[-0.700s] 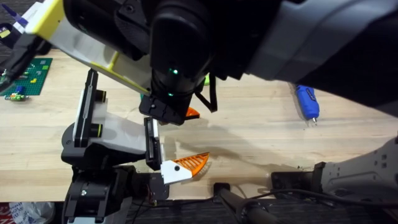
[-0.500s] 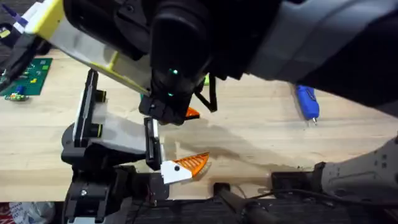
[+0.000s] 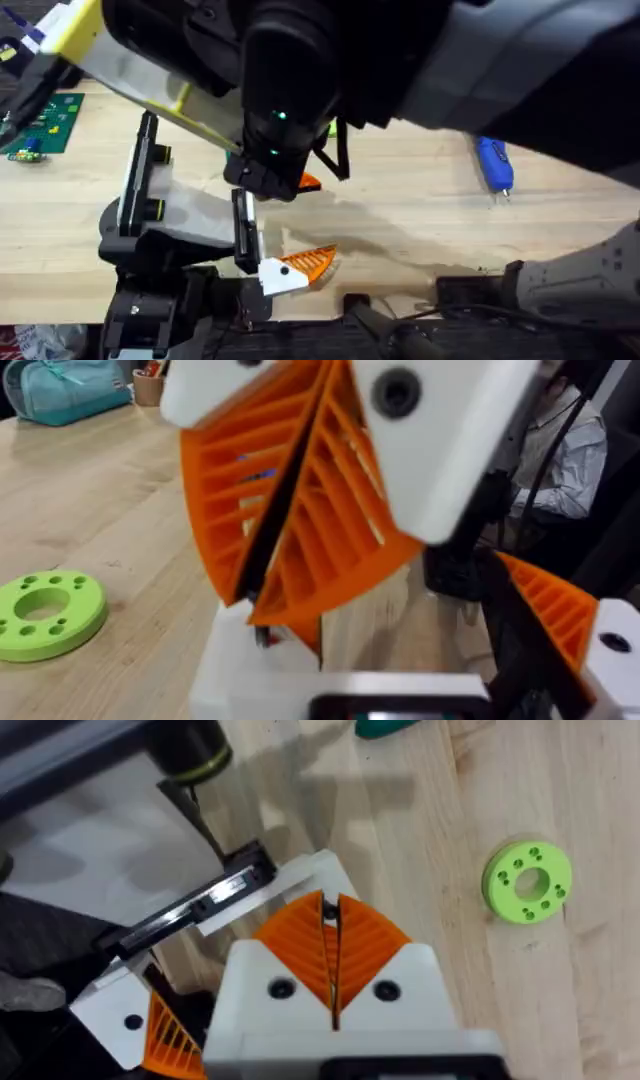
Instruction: Pick up the gripper from the table and insert it into the empty holder that is missing its gripper. Then pick up a screw, insert it into the mounting hole, and use the screwdriver to tighten it. Finally, clean up the table by picking up the vegetable and placing it into the bucket.
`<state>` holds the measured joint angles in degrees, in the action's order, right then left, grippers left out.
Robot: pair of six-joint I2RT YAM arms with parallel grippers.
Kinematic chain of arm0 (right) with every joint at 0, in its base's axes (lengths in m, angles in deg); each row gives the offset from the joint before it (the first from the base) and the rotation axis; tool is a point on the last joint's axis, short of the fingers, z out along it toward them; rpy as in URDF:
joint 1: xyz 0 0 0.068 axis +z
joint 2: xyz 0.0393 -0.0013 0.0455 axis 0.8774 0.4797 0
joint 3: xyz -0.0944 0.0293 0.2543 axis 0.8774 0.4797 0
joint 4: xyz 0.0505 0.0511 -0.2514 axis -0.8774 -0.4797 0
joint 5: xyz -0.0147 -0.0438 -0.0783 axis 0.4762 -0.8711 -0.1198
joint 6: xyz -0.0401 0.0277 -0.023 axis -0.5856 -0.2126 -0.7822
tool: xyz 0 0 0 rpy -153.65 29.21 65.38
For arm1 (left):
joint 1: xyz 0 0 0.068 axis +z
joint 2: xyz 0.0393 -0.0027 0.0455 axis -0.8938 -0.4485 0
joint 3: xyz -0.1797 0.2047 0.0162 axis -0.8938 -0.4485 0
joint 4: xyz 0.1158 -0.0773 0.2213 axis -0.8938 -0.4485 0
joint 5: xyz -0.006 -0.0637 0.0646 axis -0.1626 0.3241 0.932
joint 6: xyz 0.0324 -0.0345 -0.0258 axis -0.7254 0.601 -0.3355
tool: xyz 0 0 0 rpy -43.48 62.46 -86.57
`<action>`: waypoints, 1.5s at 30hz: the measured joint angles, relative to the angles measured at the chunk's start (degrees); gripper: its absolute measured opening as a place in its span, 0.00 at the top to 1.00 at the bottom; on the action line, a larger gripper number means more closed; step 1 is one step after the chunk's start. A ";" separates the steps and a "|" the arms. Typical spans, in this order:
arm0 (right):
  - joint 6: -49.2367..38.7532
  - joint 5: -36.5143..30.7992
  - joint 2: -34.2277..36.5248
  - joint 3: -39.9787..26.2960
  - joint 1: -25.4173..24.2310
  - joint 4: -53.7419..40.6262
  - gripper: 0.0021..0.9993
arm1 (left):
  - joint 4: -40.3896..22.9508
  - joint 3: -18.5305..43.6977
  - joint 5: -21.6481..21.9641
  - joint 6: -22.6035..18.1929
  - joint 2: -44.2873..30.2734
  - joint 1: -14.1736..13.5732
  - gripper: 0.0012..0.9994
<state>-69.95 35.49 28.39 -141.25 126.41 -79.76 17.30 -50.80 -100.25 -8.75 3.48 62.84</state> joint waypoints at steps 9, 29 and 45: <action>0.04 -0.01 -0.02 0.00 -0.02 -1.05 0.99 | -0.02 0.00 -0.03 0.23 0.00 0.00 0.01; 0.70 3.91 -0.07 0.00 -3.89 -2.72 0.99 | 0.00 0.00 -0.03 0.40 0.00 0.00 0.01; 0.80 3.56 -2.82 0.09 -1.88 -3.61 0.99 | 0.00 0.00 -0.01 0.40 0.00 0.00 0.01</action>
<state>-69.15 39.05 25.57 -141.16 124.53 -83.37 17.30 -50.80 -100.26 -8.35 3.48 62.84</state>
